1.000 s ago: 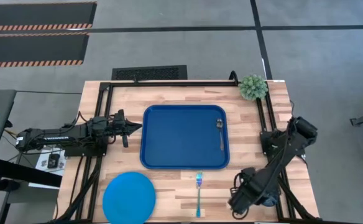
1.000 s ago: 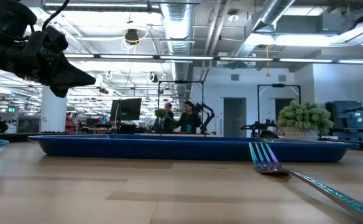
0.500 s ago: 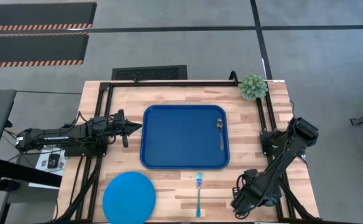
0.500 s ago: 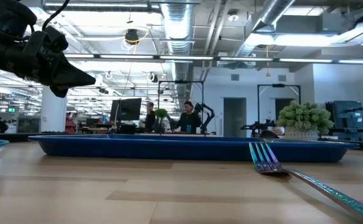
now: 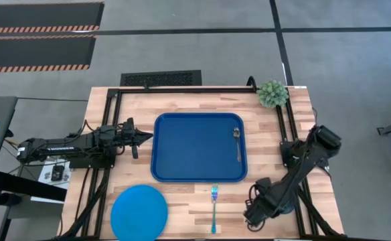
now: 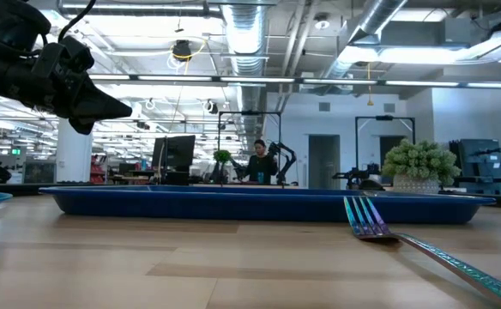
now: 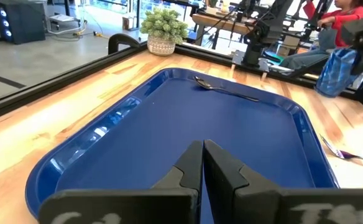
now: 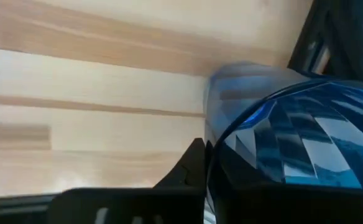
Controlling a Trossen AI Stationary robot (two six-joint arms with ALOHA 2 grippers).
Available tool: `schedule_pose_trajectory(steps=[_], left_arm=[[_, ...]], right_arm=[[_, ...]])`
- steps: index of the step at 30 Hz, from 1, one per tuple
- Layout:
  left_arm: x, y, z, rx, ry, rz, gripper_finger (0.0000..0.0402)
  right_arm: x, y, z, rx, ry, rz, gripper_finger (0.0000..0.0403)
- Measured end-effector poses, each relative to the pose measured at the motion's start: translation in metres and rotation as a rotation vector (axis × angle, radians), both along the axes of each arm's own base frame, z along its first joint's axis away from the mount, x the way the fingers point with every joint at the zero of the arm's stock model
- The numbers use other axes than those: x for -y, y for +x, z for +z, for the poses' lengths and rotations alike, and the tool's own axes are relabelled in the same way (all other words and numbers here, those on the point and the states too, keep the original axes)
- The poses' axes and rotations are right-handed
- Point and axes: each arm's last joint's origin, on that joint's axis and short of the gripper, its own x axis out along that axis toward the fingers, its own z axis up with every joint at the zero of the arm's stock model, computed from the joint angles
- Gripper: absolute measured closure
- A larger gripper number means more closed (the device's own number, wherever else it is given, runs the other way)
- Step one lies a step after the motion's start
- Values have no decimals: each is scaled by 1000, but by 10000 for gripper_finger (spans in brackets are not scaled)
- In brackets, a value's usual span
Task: Pick and place plate/cup/fork/spoon on tray
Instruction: Put the blue cup on the top left of the blue serving tray
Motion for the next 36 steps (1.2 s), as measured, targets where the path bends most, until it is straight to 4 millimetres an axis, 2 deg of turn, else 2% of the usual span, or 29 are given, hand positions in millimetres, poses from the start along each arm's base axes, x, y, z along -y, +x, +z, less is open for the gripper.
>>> schedule_pose_trajectory(steps=[3,6,11,15,19,22,27,30,36], left_arm=[[0,0,0,0,2,0,401],[0,0,0,-1,4,-1,402],[0,0,0,-1,5,-1,402],[0,0,0,-1,5,-1,401],[0,0,0,-2,5,-1,401],[0,0,0,-2,6,-1,401],[0,0,0,-6,9,-2,401],[0,0,-1,-13,21,4,401],[-1,0,-3,-44,24,13,401]], right_arm=[[13,14,19,24,3,79,375],[31,32,43,106,-14,181,384],[74,65,77,253,-77,330,391],[119,94,86,351,-144,479,374],[165,125,89,512,-193,654,382],[197,150,82,589,-252,774,388],[232,169,57,515,-258,911,378],[236,183,34,474,-204,989,378],[237,196,15,508,-98,1096,384]])
